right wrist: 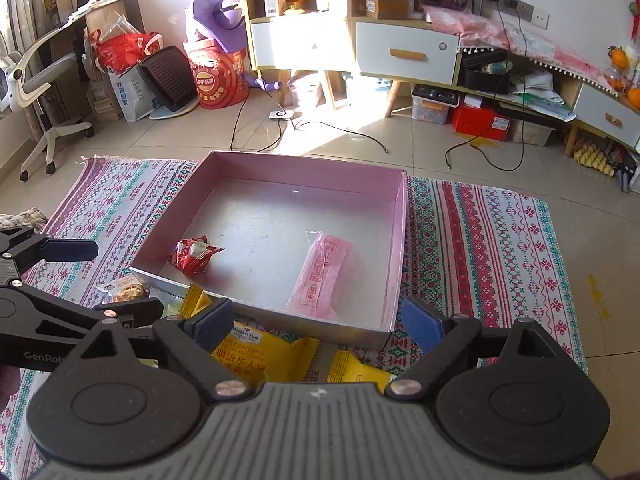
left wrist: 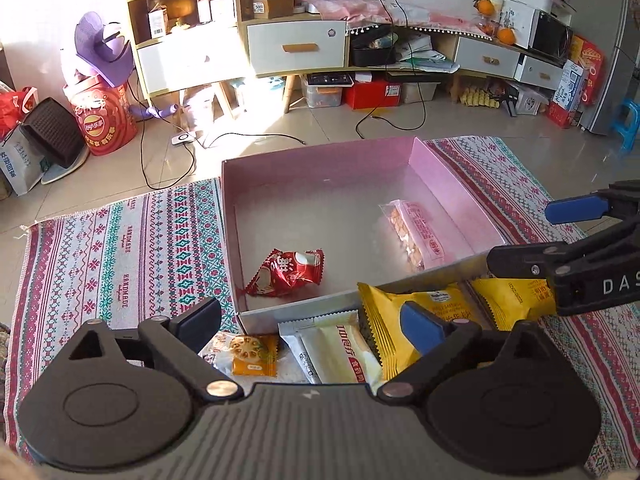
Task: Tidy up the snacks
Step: 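Move both open tools back toward the snack pile, then grasp the flat yellow packet with the left tool while the right tool grasps a red-and-white candy packet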
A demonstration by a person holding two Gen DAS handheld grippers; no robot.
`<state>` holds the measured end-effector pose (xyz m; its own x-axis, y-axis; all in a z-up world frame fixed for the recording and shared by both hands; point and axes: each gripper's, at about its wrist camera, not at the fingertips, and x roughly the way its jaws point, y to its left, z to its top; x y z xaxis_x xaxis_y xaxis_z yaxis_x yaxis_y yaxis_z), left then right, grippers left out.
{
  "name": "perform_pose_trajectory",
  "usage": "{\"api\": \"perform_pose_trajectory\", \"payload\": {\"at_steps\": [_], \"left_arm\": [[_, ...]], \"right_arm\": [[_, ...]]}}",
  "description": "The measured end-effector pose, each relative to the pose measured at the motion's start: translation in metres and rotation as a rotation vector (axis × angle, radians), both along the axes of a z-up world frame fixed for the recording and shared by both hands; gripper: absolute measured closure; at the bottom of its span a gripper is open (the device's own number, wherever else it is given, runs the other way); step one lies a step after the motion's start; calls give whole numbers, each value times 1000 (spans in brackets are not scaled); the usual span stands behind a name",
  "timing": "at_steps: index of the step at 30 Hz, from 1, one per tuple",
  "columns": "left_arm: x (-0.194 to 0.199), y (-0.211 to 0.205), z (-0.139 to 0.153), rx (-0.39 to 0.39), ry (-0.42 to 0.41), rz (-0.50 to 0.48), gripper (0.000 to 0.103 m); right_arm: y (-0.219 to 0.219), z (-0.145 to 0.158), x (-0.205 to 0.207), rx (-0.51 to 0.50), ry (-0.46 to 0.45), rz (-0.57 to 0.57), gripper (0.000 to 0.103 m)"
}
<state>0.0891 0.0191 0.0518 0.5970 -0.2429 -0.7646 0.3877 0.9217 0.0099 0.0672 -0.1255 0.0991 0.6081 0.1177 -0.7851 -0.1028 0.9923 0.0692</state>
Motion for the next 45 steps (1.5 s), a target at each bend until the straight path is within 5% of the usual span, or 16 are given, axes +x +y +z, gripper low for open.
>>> {"api": "perform_pose_trajectory", "payload": {"at_steps": [23, 37, 45], "left_arm": [[-71, 49, -23, 37, 82, -45, 0], [-110, 53, -49, 71, 232, -288, 0], [-111, 48, -68, 103, 288, -306, 1]], "right_arm": [[43, -29, -71, -23, 64, 230, 2], [83, -33, -96, -7, 75, 488, 2], [97, -40, -86, 45, 114, 566, 18]]}}
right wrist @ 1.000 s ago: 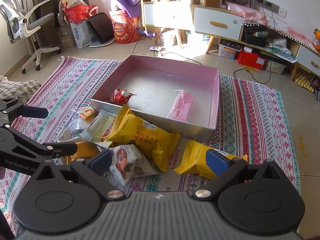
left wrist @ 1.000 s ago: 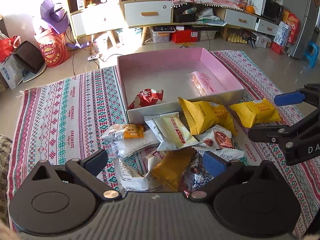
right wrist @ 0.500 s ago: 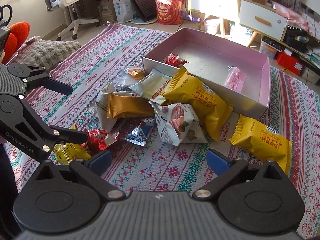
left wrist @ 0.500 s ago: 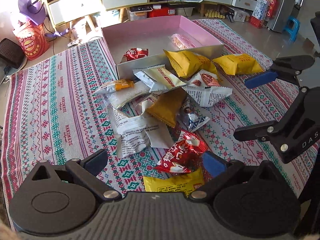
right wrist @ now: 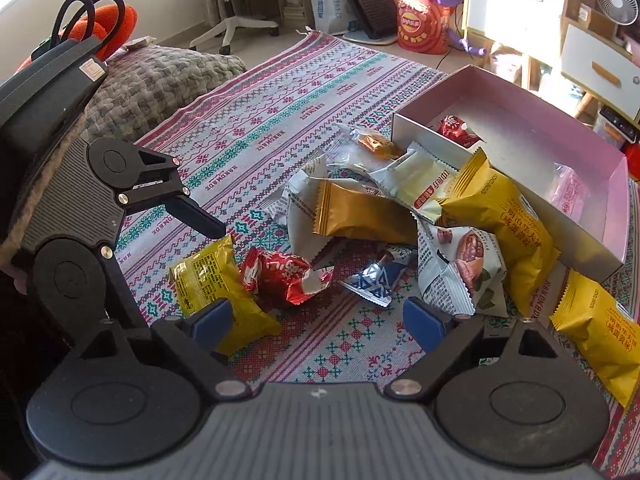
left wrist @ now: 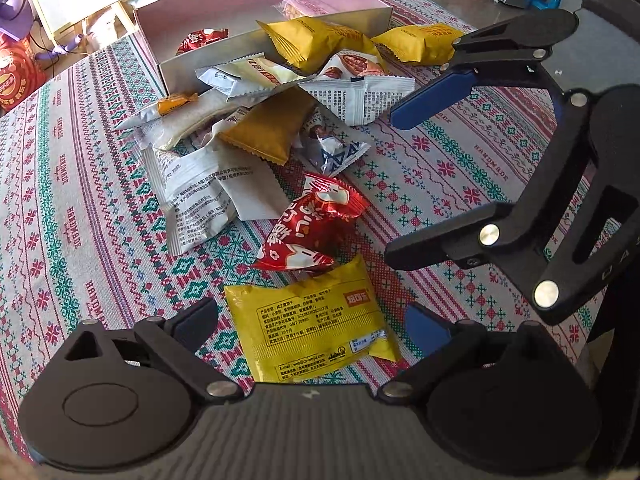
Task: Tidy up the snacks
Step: 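Grasp the flat yellow packet with the left tool while the right tool grasps a red-and-white candy packet, then lift and carry both held packets over the pink box with both tools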
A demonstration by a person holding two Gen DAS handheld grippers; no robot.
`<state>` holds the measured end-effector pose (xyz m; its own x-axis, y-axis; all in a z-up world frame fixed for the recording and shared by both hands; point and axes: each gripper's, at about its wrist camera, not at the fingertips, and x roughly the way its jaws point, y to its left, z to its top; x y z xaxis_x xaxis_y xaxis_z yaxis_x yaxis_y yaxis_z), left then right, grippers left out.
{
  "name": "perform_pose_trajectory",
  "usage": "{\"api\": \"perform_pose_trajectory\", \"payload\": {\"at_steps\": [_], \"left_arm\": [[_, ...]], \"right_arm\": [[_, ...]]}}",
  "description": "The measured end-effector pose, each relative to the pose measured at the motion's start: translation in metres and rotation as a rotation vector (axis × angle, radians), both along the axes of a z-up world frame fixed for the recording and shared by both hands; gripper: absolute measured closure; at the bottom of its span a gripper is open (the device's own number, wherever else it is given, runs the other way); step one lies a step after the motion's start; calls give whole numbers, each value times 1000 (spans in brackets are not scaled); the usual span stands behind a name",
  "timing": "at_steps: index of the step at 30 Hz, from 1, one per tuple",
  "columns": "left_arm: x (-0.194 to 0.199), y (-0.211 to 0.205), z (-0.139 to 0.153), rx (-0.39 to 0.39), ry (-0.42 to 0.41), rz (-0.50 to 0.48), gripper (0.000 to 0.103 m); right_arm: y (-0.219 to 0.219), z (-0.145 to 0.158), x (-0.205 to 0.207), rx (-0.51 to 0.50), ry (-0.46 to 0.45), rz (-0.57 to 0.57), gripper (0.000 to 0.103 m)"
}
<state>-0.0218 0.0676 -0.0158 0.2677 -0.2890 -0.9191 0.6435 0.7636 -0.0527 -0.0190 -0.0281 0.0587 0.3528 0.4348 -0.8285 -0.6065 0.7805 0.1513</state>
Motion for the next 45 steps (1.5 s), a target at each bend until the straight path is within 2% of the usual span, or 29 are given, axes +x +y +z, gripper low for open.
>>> {"api": "perform_pose_trajectory", "payload": {"at_steps": [5, 10, 12, 19, 22, 24, 27, 30, 45], "left_arm": [[-1, -2, -8, 12, 15, 14, 3], [2, -5, -8, 3, 17, 27, 5], [3, -6, -9, 2, 15, 32, 6], [7, 0, -7, 5, 9, 61, 11], [8, 1, -6, 14, -6, 66, 18], [8, 2, -6, 15, -9, 71, 20], [8, 4, -5, 16, -14, 81, 24], [9, 6, -3, 16, -14, 88, 26], [10, 10, 8, 0, -15, 95, 28]], "right_arm": [[6, -6, 3, 23, 39, 9, 25], [8, -15, 13, 66, 100, -31, 29], [10, -20, 16, 81, 124, -43, 34], [16, -27, 20, 130, 123, -77, 38], [18, -30, 22, 131, 120, -92, 49], [20, -32, 21, 109, 110, -96, 62], [22, -30, 18, 76, 72, -79, 70], [18, -29, 18, 75, 70, -82, 73], [7, -14, 15, 77, 30, -93, 74]]}}
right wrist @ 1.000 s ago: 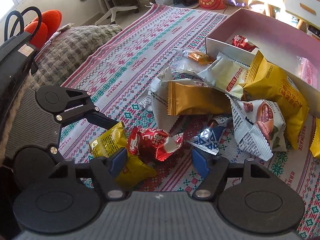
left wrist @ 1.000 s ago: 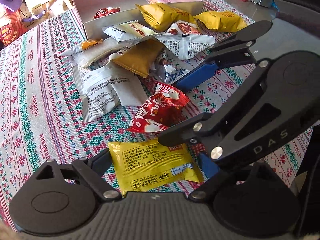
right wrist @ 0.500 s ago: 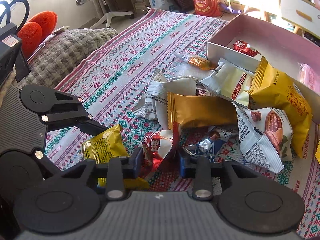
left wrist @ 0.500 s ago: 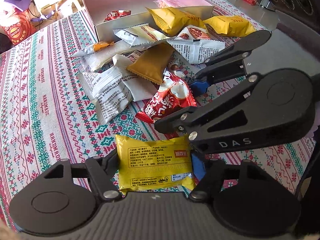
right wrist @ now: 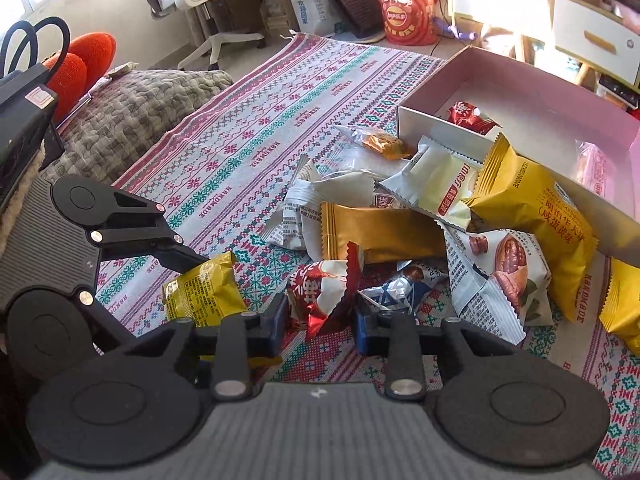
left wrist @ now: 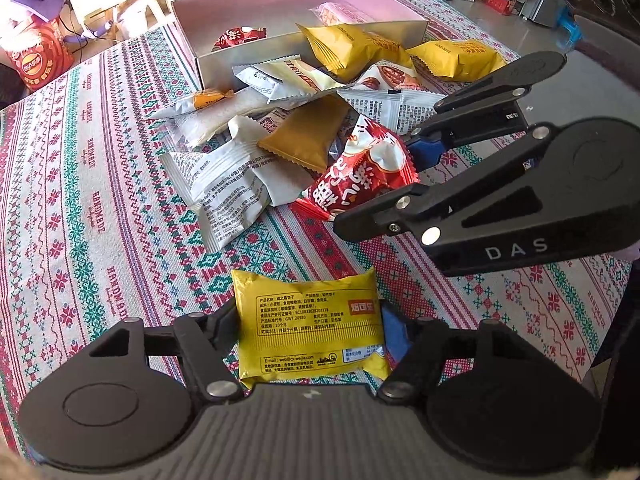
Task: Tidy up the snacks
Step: 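Lift and carry both held packets over the pink box with both tools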
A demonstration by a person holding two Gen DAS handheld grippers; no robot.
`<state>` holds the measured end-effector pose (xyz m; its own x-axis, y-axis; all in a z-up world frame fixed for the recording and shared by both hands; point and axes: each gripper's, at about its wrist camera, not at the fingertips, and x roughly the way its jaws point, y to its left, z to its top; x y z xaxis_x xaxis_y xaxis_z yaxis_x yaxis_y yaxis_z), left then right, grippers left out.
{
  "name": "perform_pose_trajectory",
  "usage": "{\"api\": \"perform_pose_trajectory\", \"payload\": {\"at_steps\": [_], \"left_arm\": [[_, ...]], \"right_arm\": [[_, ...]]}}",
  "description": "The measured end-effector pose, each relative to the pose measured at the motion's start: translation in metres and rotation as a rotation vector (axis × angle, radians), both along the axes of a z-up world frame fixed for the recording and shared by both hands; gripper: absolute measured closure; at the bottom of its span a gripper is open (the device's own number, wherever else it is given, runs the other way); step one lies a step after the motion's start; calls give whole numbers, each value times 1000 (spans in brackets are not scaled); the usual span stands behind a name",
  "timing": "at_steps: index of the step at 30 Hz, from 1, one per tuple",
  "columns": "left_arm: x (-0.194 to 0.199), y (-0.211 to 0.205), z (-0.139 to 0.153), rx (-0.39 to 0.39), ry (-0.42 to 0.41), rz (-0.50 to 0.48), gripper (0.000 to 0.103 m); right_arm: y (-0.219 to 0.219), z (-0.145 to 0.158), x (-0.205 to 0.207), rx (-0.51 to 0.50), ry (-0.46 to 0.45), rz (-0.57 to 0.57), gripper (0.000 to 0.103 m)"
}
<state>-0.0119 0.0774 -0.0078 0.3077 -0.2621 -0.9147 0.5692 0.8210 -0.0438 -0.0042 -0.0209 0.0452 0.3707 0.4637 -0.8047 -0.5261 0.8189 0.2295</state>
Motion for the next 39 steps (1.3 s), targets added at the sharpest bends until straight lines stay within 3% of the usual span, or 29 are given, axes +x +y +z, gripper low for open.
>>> {"api": "perform_pose_trajectory", "payload": {"at_steps": [23, 39], "left_arm": [[21, -5, 43, -99, -102, 68, 28], [62, -21, 62, -153, -161, 166, 28]], "right_arm": [[-34, 39, 9, 57, -72, -99, 74], [-68, 53, 37, 55, -124, -216, 73]]}}
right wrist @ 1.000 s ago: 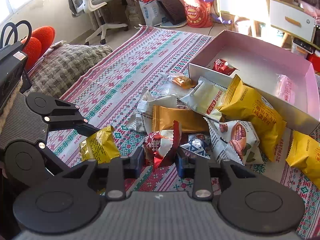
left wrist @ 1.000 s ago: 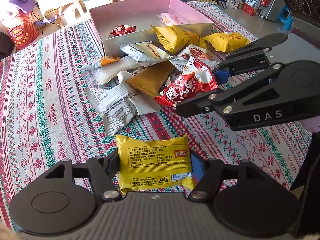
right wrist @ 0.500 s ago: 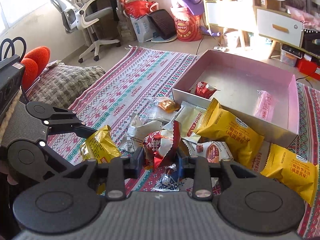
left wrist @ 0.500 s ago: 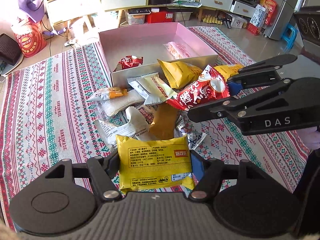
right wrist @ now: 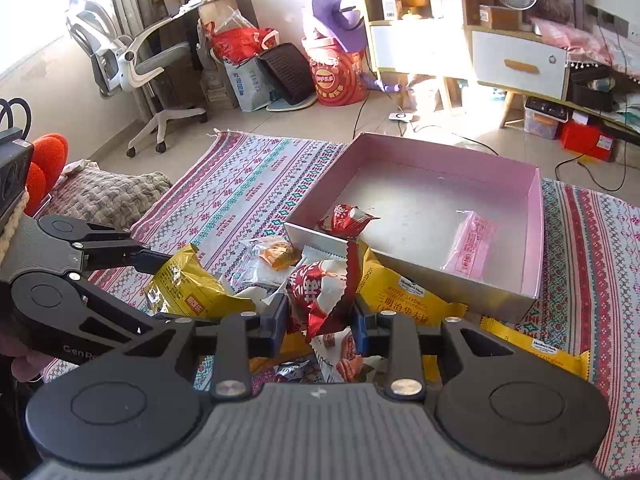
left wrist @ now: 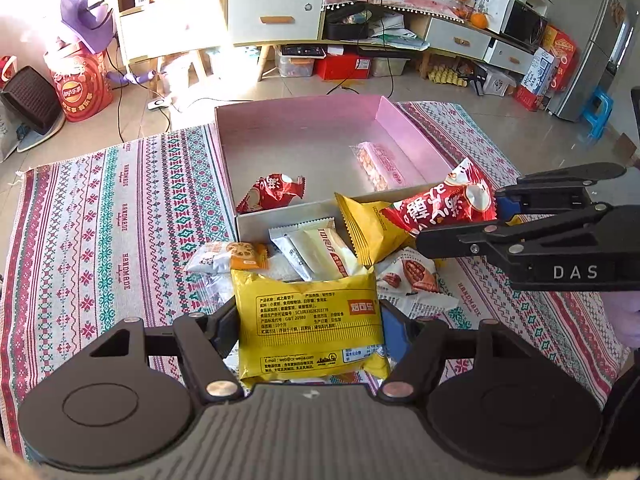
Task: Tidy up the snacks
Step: 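Lift and carry both held packets over the pink box with both tools, then open the left tool to drop the yellow packet while the right tool releases the candy packet into the box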
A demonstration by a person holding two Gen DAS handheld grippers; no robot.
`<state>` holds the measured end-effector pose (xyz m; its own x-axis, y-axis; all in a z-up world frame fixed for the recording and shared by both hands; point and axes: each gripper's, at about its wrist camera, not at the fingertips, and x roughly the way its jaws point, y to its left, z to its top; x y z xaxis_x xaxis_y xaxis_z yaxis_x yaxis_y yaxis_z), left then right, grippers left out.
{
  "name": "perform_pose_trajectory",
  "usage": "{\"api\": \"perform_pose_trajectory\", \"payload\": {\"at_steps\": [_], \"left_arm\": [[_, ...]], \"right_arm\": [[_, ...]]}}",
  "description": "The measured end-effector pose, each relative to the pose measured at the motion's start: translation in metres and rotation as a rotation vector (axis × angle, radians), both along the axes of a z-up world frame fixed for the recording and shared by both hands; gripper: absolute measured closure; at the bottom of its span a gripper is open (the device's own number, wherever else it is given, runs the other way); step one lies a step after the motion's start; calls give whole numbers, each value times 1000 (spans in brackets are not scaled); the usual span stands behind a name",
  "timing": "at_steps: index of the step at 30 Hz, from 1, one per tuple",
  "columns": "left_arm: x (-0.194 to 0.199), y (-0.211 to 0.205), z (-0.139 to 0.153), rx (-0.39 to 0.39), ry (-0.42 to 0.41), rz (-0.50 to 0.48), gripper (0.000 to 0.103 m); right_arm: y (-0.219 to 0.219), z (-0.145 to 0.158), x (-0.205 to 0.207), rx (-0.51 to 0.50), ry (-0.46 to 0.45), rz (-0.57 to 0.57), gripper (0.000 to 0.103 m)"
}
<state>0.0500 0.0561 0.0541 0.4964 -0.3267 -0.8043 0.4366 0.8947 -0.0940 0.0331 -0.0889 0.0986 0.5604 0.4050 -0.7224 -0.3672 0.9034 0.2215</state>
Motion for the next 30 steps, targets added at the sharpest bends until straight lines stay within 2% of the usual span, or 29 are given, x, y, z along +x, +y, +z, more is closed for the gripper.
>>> {"api": "perform_pose_trajectory", "payload": {"at_steps": [10, 16, 23, 30], "left_arm": [[36, -25, 7, -31, -65, 69, 28], [67, -42, 0, 14, -100, 104, 28], [105, -59, -14, 20, -124, 154, 28], [127, -74, -33, 59, -122, 166, 28]], "right_arm": [[-32, -10, 38, 27, 37, -133, 73], [-50, -20, 61, -4, 42, -210, 73], [-63, -34, 91, -56, 33, -280, 73], [-66, -50, 110, -84, 50, -293, 73]]}}
